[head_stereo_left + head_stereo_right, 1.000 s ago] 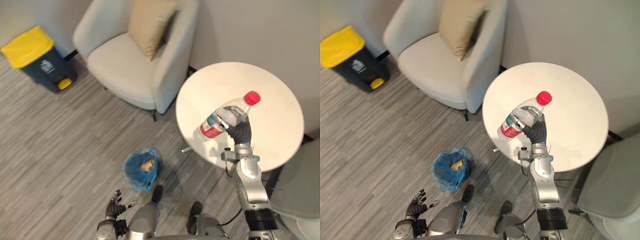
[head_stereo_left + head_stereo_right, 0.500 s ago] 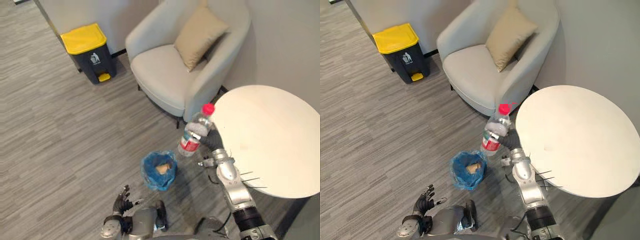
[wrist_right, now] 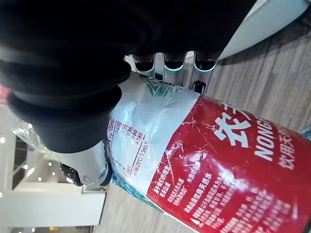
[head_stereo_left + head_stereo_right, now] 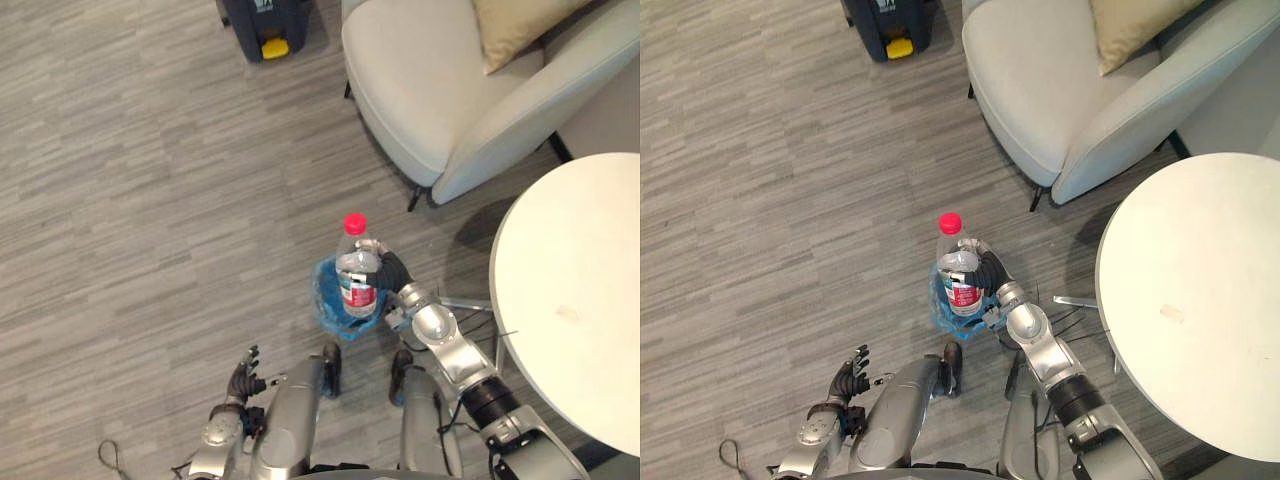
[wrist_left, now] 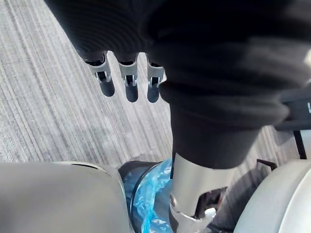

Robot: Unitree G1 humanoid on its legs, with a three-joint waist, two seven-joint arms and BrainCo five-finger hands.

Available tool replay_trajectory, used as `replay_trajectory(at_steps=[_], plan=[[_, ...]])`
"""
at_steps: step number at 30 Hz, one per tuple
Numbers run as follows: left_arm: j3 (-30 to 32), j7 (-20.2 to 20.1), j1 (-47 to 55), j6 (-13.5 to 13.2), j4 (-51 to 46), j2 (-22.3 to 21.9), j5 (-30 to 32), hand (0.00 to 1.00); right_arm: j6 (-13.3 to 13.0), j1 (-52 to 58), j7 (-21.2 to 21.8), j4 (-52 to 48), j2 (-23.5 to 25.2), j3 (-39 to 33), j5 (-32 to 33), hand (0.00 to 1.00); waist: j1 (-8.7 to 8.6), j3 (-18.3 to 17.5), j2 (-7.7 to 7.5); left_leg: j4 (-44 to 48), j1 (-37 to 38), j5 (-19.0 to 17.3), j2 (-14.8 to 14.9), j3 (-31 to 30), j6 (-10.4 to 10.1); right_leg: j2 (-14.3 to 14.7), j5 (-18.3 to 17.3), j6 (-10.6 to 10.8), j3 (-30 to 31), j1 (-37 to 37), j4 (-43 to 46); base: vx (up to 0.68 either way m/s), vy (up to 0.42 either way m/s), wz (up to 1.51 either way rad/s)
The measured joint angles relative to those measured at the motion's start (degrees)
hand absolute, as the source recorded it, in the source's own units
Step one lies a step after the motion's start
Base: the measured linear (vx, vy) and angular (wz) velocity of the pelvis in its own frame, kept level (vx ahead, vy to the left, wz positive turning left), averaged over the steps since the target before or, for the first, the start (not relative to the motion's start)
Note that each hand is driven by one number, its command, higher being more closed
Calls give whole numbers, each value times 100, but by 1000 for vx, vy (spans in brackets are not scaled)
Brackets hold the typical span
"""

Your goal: Gather rubbish on tea table into small bin, then transfer packed bag to large trash can.

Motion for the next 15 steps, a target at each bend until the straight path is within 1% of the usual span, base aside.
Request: replay_trajectory(at_steps=[1,2,3,4,5,6,7,8,9,11,12,14,15], plan=[[-7,65,-236,-3,61,-14,-46,0,4,-259,-78,179,-62,13,-93,100,6,91,25,230,-354,-19,27,-31,-31,-10,-27,-41,-19,-333,249,-212,-87,20],[-4,100,-336,-5,67,-16,-68,0,7,-358,-131,231,-106,19,-154,100,9,108,28,340,-550,-37,32,-44,-54,-18,-54,-57,-21,-526,377,-232,-87,22],[3,153,-530,-20,95,-19,-143,0,7,-539,-215,300,-204,25,-216,100,2,138,53,599,-971,-86,55,-70,-119,-44,-122,-80,-39,-915,654,-240,-88,24],[60,218,-736,-32,118,-40,-225,0,11,-718,-307,363,-285,23,-223,100,5,195,61,919,-1381,-115,59,-101,-118,-90,-196,-121,-51,-1309,988,-239,-90,25],[158,238,-829,-37,91,-73,-253,0,14,-798,-370,373,-318,16,-228,100,13,222,68,1105,-1606,-158,79,-113,-124,-102,-247,-140,-57,-1517,1173,-281,-119,22],[361,337,-987,-75,13,-162,-316,0,17,-944,-487,373,-349,7,-254,100,11,249,68,1447,-2060,-245,154,-102,-133,-124,-364,-153,-66,-1938,1523,-260,-134,22],[541,409,-1131,-105,-169,-249,-389,0,37,-1099,-601,349,-370,-11,-342,100,15,298,66,1753,-2478,-297,281,-24,-88,-162,-444,-185,-78,-2339,1849,-246,-141,24],[598,456,-1182,-119,-325,-286,-431,0,76,-1176,-642,278,-383,-28,-394,100,16,338,69,1902,-2687,-308,351,19,-82,-188,-506,-160,-86,-2533,2017,-181,-118,28],[711,478,-1212,-175,-657,-349,-493,0,119,-1286,-758,65,-431,-87,-427,100,26,386,70,2162,-3110,-317,425,65,-71,-237,-591,-213,-87,-2942,2326,-141,-84,22],[824,570,-1231,-267,-1121,-368,-582,0,147,-1495,-920,-175,-459,-247,-433,100,54,495,77,2463,-3603,-319,473,97,-68,-323,-682,-237,-79,-3447,2711,-155,-81,25],[880,590,-1251,-293,-1373,-389,-672,0,209,-1634,-1064,-290,-468,-358,-420,100,122,531,83,2633,-3898,-318,540,132,-70,-358,-721,-273,-75,-3744,2922,-135,-69,25],[957,609,-1306,-326,-1557,-431,-727,0,252,-1822,-1233,-312,-506,-503,-395,100,188,553,71,2815,-4197,-302,543,119,-95,-416,-777,-321,-79,-4039,3160,-112,-53,19],[987,617,-1306,-340,-1755,-450,-754,0,265,-2007,-1366,-312,-566,-614,-356,100,261,555,70,2955,-4433,-298,544,91,-102,-449,-841,-355,-90,-4263,3338,-110,-50,16]])
